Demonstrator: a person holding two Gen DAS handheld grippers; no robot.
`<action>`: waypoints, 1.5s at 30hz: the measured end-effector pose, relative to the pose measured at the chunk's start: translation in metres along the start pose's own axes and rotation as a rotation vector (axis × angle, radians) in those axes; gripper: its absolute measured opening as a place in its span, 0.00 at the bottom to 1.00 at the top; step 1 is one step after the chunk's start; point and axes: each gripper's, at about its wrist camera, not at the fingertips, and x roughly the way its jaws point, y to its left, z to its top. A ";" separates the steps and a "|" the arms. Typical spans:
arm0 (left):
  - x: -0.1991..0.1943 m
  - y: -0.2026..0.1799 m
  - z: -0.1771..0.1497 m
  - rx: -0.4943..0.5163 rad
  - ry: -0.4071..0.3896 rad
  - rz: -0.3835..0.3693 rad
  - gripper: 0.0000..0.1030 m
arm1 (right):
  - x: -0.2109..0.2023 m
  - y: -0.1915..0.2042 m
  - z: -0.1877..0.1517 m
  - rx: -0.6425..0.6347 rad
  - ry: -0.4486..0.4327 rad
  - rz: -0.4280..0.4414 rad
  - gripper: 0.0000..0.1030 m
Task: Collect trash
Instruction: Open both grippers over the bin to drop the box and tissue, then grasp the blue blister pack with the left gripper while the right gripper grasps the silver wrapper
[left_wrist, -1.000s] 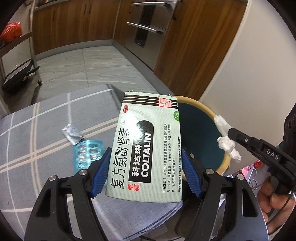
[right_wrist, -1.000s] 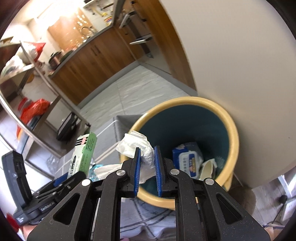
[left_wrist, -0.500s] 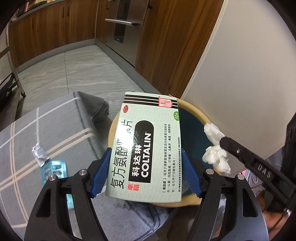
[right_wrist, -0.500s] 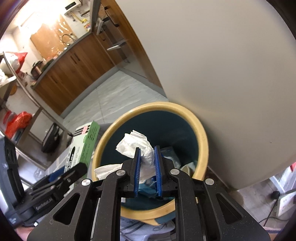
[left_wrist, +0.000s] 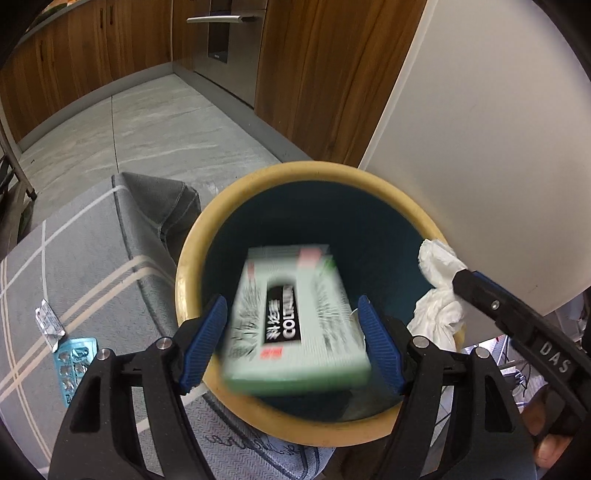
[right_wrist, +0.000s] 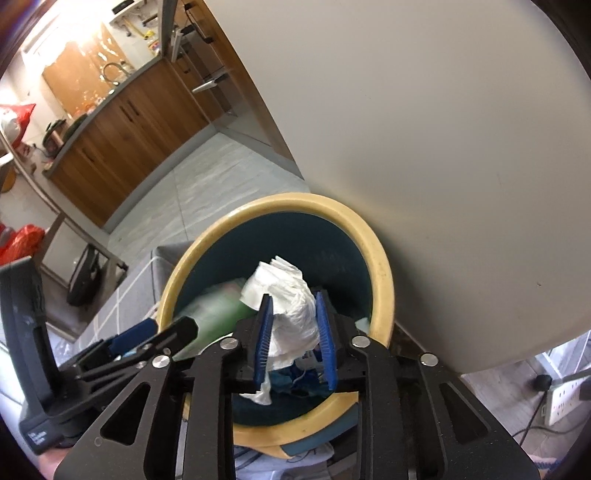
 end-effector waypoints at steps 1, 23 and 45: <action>0.000 0.001 -0.001 -0.006 0.000 0.004 0.73 | 0.000 0.001 0.000 -0.002 -0.003 0.001 0.27; -0.069 0.113 -0.060 -0.226 -0.060 0.223 0.87 | -0.016 0.042 -0.008 -0.104 -0.039 0.070 0.48; -0.028 0.154 -0.091 -0.272 0.027 0.327 0.65 | -0.020 0.097 -0.021 -0.243 -0.032 0.124 0.48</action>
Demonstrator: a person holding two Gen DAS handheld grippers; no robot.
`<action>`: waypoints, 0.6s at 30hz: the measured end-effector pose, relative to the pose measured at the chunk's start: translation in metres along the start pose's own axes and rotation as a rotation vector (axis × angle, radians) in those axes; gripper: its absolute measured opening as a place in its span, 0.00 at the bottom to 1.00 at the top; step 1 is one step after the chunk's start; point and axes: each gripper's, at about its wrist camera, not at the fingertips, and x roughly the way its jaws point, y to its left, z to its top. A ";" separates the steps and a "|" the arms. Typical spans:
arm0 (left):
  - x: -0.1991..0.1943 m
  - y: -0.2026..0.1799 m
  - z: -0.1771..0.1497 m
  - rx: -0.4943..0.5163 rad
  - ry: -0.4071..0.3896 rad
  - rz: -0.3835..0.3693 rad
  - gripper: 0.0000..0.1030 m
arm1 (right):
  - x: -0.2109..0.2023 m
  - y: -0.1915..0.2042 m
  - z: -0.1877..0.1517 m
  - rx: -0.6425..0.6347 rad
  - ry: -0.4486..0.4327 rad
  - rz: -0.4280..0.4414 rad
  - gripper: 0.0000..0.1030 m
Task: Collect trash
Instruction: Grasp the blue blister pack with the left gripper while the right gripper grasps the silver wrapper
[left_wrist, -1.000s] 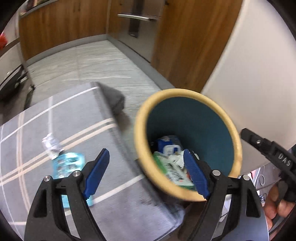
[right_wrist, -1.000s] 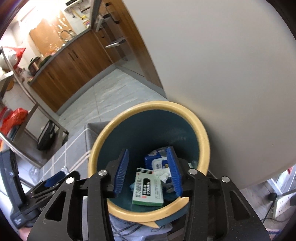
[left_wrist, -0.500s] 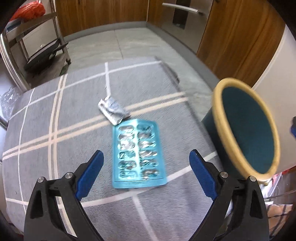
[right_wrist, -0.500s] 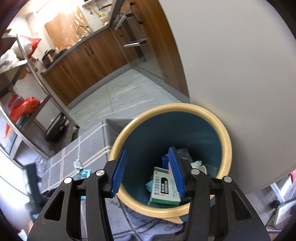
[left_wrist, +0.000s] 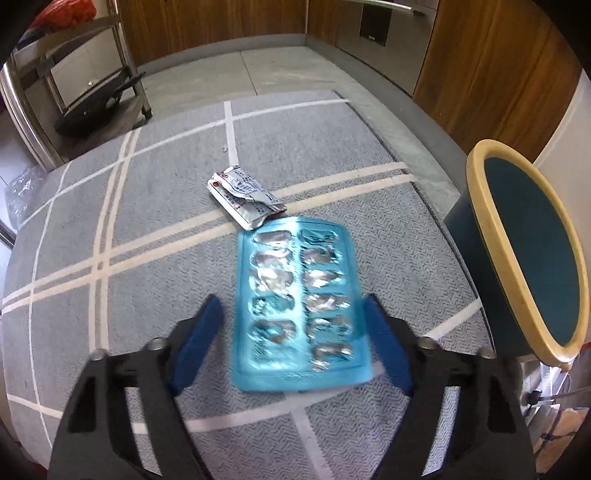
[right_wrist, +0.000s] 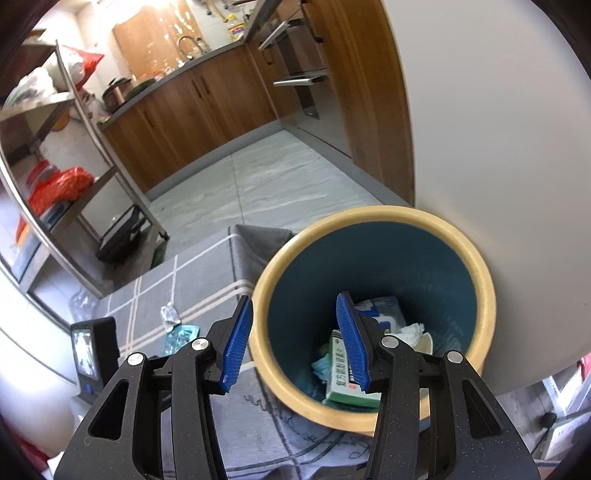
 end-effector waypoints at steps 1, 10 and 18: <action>-0.002 0.000 -0.002 0.004 -0.003 -0.006 0.65 | 0.001 0.003 0.000 -0.009 0.003 0.001 0.48; -0.024 0.028 -0.034 -0.024 -0.045 -0.082 0.65 | 0.022 0.055 -0.010 -0.118 0.051 0.033 0.48; -0.038 0.097 -0.055 -0.124 -0.057 -0.048 0.65 | 0.066 0.121 -0.022 -0.245 0.134 0.121 0.48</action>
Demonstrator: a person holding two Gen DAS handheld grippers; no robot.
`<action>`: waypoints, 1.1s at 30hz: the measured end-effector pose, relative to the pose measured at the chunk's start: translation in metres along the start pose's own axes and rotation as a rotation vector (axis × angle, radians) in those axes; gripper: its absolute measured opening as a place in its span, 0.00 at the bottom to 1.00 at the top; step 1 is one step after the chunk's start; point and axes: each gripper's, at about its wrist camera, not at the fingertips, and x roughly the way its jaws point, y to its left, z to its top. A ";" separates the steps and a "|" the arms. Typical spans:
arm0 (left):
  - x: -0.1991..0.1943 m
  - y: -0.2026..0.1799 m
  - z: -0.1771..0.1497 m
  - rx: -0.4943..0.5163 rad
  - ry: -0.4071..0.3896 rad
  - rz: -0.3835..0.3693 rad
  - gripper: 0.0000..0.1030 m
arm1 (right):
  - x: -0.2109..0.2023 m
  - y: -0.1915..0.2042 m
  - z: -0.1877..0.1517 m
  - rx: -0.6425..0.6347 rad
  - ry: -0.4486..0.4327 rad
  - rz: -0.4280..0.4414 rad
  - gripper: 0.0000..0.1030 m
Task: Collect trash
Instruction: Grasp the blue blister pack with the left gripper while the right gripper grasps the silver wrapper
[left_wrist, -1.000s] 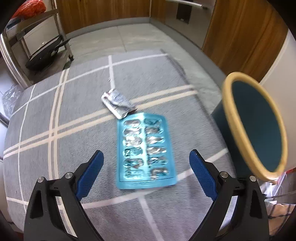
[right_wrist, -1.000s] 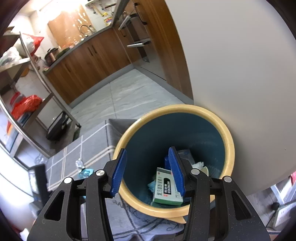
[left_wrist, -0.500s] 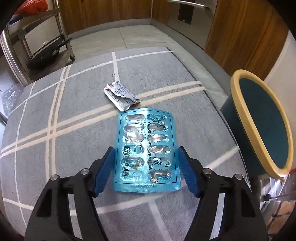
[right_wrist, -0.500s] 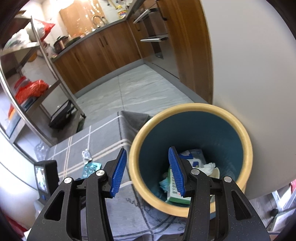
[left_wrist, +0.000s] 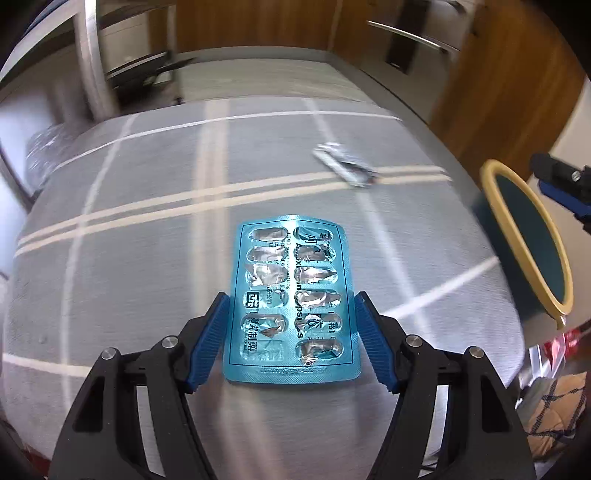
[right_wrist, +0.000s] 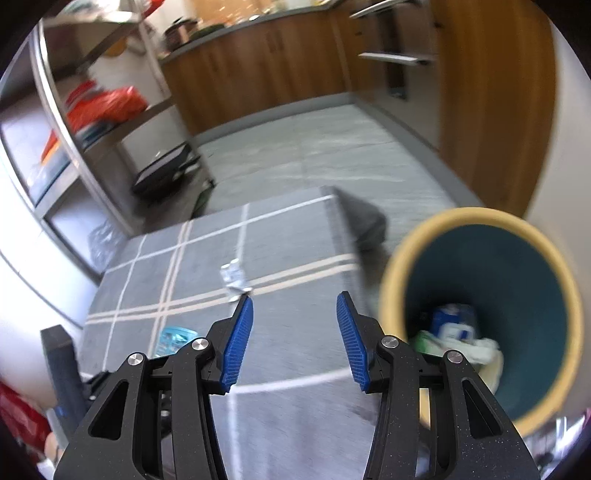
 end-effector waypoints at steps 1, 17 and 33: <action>-0.002 0.013 0.000 -0.021 -0.003 0.010 0.65 | 0.009 0.007 0.002 -0.017 0.015 0.014 0.48; -0.007 0.091 0.009 -0.105 -0.014 0.074 0.66 | 0.124 0.075 0.021 -0.332 0.204 0.074 0.48; -0.005 0.088 0.011 -0.084 -0.017 0.101 0.65 | 0.132 0.076 0.009 -0.336 0.238 0.063 0.30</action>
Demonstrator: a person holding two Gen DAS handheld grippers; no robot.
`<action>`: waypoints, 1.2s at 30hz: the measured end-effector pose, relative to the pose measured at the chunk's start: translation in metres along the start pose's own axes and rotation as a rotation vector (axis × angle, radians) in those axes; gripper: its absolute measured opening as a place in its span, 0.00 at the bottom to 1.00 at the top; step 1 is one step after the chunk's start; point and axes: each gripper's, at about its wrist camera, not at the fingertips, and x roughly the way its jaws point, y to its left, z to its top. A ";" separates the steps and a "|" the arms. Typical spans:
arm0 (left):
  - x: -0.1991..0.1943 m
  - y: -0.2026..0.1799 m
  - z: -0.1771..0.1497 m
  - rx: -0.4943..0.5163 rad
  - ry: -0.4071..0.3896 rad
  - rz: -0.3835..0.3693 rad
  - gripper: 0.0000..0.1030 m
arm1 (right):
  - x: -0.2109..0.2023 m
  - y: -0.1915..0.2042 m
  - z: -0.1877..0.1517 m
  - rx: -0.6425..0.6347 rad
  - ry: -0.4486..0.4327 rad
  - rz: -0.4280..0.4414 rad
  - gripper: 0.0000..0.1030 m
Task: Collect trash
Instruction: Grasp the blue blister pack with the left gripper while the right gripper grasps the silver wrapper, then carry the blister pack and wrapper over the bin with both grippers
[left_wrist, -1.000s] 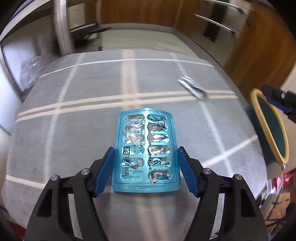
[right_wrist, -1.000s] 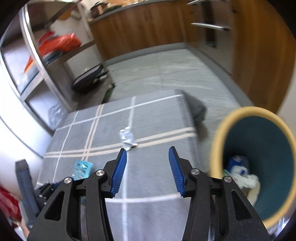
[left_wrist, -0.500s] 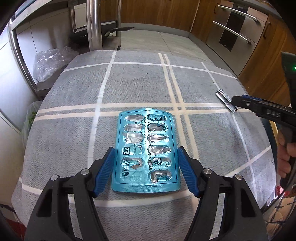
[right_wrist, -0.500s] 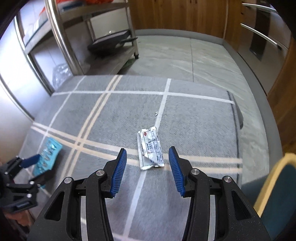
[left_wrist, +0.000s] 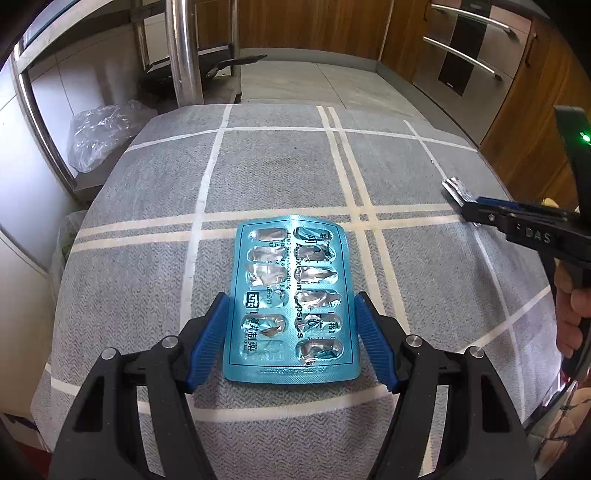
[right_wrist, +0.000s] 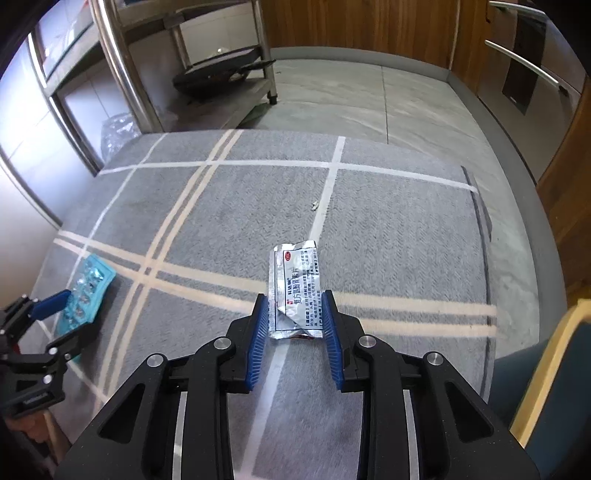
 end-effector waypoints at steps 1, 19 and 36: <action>-0.001 0.000 -0.001 -0.006 -0.001 -0.004 0.65 | -0.005 0.000 -0.002 0.006 -0.007 0.001 0.30; -0.050 -0.060 0.007 0.026 -0.091 -0.113 0.65 | -0.136 -0.021 -0.065 0.185 -0.153 0.009 0.30; -0.101 -0.118 0.014 0.086 -0.148 -0.172 0.65 | -0.190 -0.064 -0.108 0.308 -0.249 -0.009 0.30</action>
